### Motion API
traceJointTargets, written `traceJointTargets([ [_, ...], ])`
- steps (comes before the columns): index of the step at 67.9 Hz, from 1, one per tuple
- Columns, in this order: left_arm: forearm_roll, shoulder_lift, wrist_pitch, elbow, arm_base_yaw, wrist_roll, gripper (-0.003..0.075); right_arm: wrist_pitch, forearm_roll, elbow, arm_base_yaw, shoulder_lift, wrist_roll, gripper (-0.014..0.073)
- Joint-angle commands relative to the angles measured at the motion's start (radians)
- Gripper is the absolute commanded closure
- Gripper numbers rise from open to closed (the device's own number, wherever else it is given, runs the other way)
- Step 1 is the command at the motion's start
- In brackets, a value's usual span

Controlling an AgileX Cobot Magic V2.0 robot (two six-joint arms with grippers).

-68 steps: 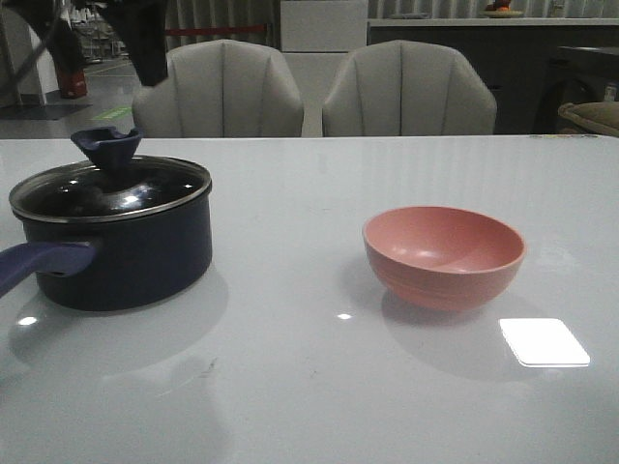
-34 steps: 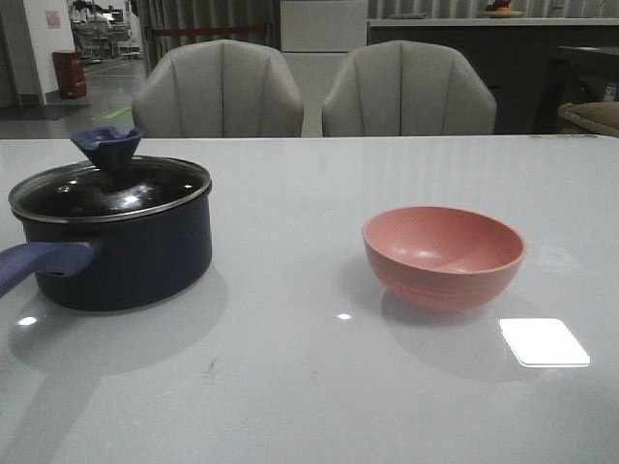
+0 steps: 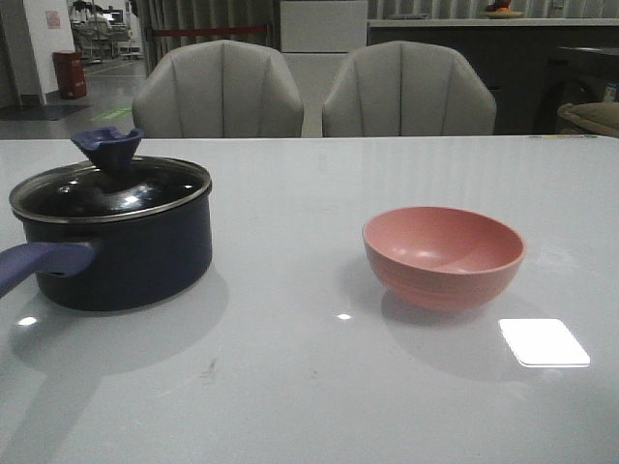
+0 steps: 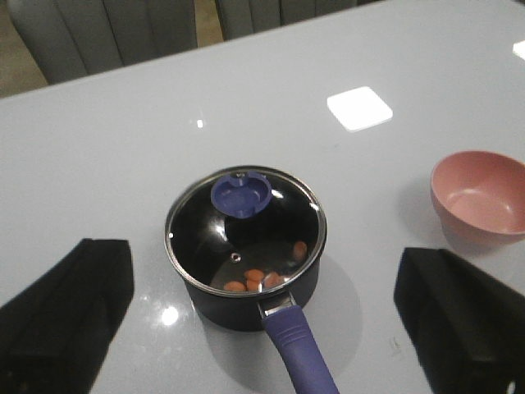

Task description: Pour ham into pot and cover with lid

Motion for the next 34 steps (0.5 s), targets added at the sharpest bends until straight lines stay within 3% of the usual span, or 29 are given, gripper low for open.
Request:
traceJointTargets([
  [1,-0.008,-0.145,-0.171,0.095,-0.007,0.0,0.0041,-0.088,0.001,-0.029,-0.002,0.008,-0.003,0.0428],
  [20,0.005,-0.381,-0.329,0.405,-0.007,0.0,0.0041,-0.088,0.001,-0.029,-0.002,0.008,-0.003,0.0428],
  [30,-0.009,-0.387,-0.346,0.465,-0.007,0.0,0.0049,-0.088,0.001,-0.029,-0.002,0.008,-0.003,0.0428],
  [34,-0.013,-0.387,-0.346,0.465,-0.007,0.0,0.0101,-0.088,0.001,-0.029,-0.002,0.008,-0.003,0.0428],
])
